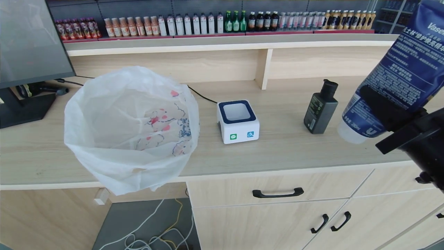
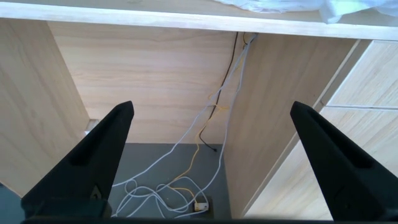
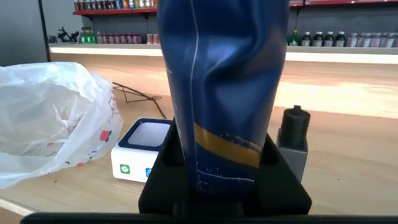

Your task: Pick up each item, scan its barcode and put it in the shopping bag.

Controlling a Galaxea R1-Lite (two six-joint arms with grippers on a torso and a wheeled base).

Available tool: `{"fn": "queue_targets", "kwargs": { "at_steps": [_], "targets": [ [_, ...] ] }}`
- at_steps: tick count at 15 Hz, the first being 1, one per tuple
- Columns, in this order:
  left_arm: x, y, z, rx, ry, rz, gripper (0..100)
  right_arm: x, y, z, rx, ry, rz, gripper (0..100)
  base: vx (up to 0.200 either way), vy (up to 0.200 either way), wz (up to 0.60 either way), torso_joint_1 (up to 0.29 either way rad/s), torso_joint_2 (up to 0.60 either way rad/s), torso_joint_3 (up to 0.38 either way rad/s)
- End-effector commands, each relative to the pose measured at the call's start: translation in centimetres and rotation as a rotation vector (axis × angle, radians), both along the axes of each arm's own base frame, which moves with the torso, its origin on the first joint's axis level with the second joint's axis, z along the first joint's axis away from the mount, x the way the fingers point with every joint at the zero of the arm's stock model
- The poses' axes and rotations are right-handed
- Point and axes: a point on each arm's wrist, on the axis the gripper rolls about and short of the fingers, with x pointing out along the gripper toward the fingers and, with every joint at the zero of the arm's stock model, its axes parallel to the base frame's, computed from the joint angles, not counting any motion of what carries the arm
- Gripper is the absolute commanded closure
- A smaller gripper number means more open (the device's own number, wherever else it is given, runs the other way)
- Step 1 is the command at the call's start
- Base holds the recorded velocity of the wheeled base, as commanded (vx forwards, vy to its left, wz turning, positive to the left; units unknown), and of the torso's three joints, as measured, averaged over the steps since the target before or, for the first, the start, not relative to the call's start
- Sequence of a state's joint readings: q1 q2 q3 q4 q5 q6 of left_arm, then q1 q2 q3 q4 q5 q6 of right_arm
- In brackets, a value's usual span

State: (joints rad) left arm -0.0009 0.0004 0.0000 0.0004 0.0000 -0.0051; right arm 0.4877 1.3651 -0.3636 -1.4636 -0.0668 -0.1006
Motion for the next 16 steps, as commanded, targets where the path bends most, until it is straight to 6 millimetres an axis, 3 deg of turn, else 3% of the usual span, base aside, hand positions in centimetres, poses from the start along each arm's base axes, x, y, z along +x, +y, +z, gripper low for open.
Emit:
{"fn": "queue_targets", "kwargs": {
  "at_steps": [1, 6, 10, 16],
  "targets": [
    [0.0, 0.0, 0.0, -0.001, -0.001, 0.001, 0, 0.1, -0.1, -0.3, -0.005, 0.010, -0.003, 100, 0.000, 0.200, 0.00, 0.017, 0.00, 0.002],
    [0.0, 0.0, 0.0, -0.001, -0.001, 0.001, 0, -0.2, -1.2, -0.9, 0.010, 0.032, -0.036, 100, 0.000, 0.200, 0.00, 0.001, 0.00, 0.005],
    [0.0, 0.0, 0.0, 0.002, -0.001, 0.001, 0, -0.4, -1.4, -0.9, 0.015, 0.031, -0.034, 100, 0.000, 0.000, 0.00, 0.000, 0.00, 0.000],
    [0.0, 0.0, 0.0, 0.002, -0.001, 0.001, 0, 0.8, -0.5, -1.6, -0.063, 0.058, 0.061, 100, 0.000, 0.000, 0.00, 0.000, 0.00, 0.000]
  ]
}}
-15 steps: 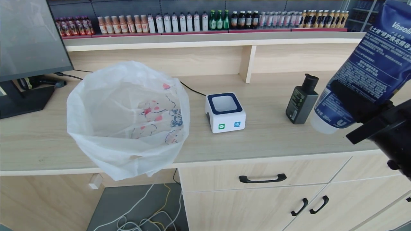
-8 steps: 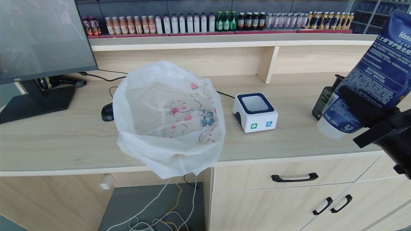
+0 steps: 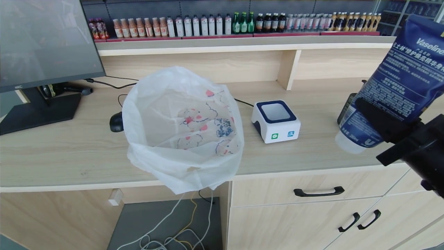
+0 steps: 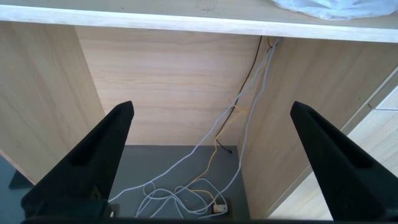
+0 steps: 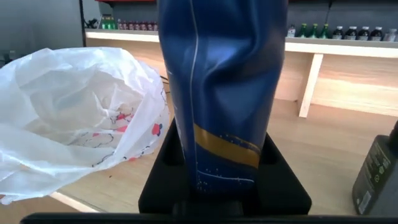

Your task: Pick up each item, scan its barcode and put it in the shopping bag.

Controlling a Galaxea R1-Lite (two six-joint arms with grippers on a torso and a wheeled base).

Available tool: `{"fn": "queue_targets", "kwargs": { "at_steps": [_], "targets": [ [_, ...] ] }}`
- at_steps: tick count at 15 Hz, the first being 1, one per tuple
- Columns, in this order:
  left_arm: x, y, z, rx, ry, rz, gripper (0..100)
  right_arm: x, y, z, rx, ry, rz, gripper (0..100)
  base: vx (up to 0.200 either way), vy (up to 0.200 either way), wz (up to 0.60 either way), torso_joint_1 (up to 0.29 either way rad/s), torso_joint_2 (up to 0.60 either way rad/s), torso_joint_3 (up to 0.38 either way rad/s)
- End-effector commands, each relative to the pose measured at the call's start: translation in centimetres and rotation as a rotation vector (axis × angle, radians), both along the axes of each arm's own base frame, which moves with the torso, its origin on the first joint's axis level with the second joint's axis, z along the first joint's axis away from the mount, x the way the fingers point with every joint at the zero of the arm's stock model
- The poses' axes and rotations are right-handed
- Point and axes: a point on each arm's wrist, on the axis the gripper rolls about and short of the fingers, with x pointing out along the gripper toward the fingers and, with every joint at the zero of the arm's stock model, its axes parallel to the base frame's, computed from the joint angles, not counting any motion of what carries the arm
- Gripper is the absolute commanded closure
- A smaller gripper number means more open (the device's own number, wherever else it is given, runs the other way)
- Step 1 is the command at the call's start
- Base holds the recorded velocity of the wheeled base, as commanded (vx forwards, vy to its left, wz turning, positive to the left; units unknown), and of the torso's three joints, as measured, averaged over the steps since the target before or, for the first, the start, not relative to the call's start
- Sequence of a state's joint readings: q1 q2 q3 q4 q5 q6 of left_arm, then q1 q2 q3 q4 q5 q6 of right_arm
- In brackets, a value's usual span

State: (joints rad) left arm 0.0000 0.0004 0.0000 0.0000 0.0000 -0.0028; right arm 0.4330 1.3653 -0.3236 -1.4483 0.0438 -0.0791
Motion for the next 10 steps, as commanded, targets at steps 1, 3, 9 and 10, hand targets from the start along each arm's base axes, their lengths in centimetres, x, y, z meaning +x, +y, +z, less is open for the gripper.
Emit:
{"fn": "queue_targets", "kwargs": {
  "at_steps": [1, 3, 9, 10],
  "targets": [
    [0.0, 0.0, 0.0, 0.000, 0.000, 0.000, 0, 1.1, 0.5, -0.7, -0.031, 0.032, 0.002, 100, 0.000, 0.000, 0.00, 0.000, 0.00, 0.000],
    [0.0, 0.0, 0.0, 0.000, 0.000, -0.002, 0, 3.0, 1.4, -0.8, -0.063, 0.030, -0.002, 100, 0.000, 0.000, 0.00, 0.000, 0.00, 0.000],
    [0.0, 0.0, 0.0, 0.000, 0.000, 0.000, 0, 8.5, 4.5, 0.3, -0.136, -0.070, 0.061, 100, 0.000, 0.000, 0.00, 0.000, 0.00, 0.000],
    [0.0, 0.0, 0.0, 0.000, 0.000, 0.000, 0, 9.3, 4.9, 0.4, -0.147, -0.086, 0.064, 100, 0.000, 0.000, 0.00, 0.000, 0.00, 0.000]
  ]
}}
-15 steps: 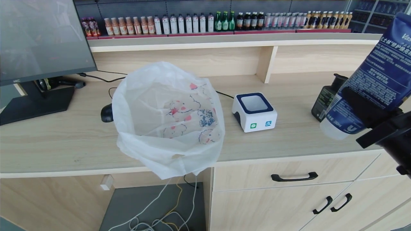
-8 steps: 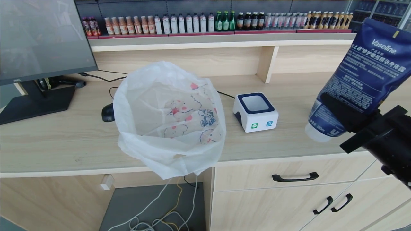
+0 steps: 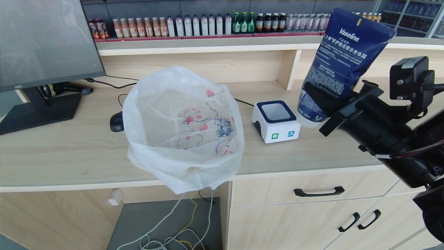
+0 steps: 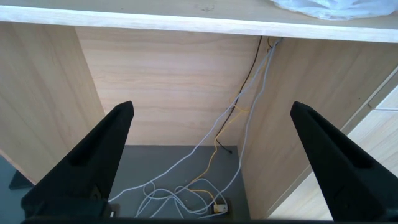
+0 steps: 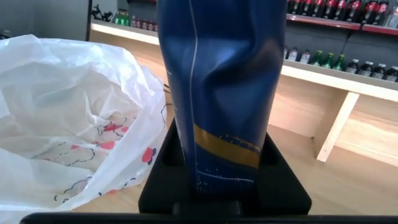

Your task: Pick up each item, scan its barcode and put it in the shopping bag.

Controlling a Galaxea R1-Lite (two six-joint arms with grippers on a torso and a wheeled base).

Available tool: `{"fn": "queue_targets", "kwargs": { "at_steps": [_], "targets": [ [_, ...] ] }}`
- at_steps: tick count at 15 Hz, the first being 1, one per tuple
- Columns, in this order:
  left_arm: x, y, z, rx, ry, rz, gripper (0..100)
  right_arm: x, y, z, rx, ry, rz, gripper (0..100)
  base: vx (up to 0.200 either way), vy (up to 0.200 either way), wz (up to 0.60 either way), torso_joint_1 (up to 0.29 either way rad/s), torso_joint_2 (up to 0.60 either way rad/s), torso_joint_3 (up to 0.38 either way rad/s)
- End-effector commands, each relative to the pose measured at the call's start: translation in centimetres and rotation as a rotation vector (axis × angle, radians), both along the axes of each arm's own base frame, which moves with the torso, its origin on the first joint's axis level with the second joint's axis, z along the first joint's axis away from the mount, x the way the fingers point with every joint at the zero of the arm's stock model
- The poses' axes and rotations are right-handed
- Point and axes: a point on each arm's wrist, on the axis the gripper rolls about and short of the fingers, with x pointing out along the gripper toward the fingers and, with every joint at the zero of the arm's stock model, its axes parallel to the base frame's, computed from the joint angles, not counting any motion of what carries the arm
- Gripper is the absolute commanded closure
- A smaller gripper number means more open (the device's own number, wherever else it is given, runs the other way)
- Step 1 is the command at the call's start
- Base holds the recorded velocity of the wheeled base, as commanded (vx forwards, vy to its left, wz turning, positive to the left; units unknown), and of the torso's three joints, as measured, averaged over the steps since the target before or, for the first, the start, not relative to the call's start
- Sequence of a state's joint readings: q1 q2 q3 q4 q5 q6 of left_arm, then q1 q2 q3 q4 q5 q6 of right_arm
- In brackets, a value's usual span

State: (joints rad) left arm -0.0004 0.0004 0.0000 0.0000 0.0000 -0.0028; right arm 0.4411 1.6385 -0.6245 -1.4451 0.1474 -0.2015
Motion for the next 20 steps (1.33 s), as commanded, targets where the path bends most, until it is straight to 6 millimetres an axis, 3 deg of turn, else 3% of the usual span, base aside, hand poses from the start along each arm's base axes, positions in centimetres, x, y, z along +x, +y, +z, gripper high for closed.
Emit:
{"fn": "queue_targets", "kwargs": {
  "at_steps": [1, 4, 14, 18, 20],
  "targets": [
    [0.0, 0.0, 0.0, 0.000, 0.000, 0.000, 0, 2.6, 1.5, -0.7, -0.030, -0.001, 0.008, 100, 0.000, 0.000, 0.00, 0.000, 0.00, 0.000],
    [0.0, 0.0, 0.0, 0.000, 0.000, 0.000, 0, 3.9, 2.2, -0.5, -0.096, -0.050, 0.027, 100, 0.000, 0.000, 0.00, 0.000, 0.00, 0.000],
    [0.0, 0.0, 0.0, 0.000, 0.000, 0.000, 0, 8.2, 1.6, 0.4, -0.215, -0.167, 0.026, 100, 0.000, 0.000, 0.00, 0.000, 0.00, 0.000],
    [0.0, 0.0, 0.0, 0.000, 0.000, -0.001, 0, 10.5, -1.1, 0.3, -0.345, -0.265, -0.021, 100, 0.000, 0.000, 0.00, 0.000, 0.00, 0.000],
    [0.0, 0.0, 0.0, 0.000, 0.000, -0.001, 0, 11.3, -1.3, 0.1, -0.389, -0.305, -0.007, 100, 0.000, 0.000, 0.00, 0.000, 0.00, 0.000]
  ]
}}
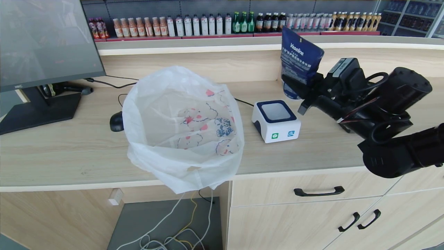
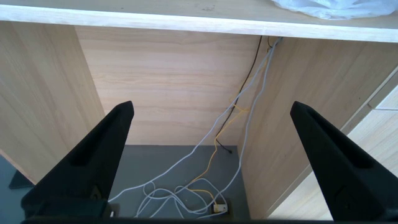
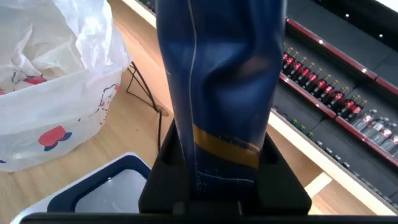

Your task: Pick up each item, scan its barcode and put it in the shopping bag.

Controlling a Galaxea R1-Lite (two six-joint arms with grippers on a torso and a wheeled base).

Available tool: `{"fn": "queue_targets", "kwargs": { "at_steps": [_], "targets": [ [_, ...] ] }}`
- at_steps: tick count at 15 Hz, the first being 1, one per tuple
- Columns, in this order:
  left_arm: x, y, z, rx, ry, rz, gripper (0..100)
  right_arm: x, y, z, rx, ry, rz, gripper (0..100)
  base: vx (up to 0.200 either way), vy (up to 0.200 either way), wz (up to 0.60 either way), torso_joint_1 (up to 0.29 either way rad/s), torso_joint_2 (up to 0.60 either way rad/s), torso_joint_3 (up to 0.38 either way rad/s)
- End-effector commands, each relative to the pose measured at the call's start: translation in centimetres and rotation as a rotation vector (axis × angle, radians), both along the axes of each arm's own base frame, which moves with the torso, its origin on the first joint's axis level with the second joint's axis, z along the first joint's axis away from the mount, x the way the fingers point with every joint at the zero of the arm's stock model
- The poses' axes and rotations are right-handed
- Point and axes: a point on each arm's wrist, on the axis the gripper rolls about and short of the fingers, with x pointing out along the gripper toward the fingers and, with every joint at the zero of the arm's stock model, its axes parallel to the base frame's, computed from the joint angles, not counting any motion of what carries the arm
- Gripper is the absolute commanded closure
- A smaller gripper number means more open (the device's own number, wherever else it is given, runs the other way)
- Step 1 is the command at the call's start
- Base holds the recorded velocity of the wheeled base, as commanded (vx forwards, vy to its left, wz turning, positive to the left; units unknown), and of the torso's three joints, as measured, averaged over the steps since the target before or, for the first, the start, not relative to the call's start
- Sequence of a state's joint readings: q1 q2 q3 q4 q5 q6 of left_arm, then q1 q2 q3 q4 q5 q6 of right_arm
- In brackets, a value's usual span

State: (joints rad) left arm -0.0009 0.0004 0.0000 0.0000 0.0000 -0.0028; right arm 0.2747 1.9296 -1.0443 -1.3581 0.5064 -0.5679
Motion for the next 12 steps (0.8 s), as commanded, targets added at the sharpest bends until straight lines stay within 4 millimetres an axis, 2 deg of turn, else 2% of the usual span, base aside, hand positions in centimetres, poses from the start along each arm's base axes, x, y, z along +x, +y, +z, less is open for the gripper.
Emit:
{"fn": "queue_targets", "kwargs": {
  "at_steps": [1, 7, 12],
  "targets": [
    [0.0, 0.0, 0.0, 0.000, 0.000, 0.001, 0, 1.3, -0.2, -1.0, -0.042, -0.011, -0.006, 100, 0.000, 0.000, 0.00, 0.000, 0.00, 0.000],
    [0.0, 0.0, 0.0, 0.000, 0.000, 0.001, 0, 2.1, -0.4, -1.0, -0.194, -0.156, 0.102, 100, 0.000, 0.000, 0.00, 0.000, 0.00, 0.000],
    [0.0, 0.0, 0.0, 0.000, 0.000, -0.001, 0, 2.8, -0.5, -1.0, -0.254, -0.220, 0.176, 100, 0.000, 0.000, 0.00, 0.000, 0.00, 0.000]
  ]
}}
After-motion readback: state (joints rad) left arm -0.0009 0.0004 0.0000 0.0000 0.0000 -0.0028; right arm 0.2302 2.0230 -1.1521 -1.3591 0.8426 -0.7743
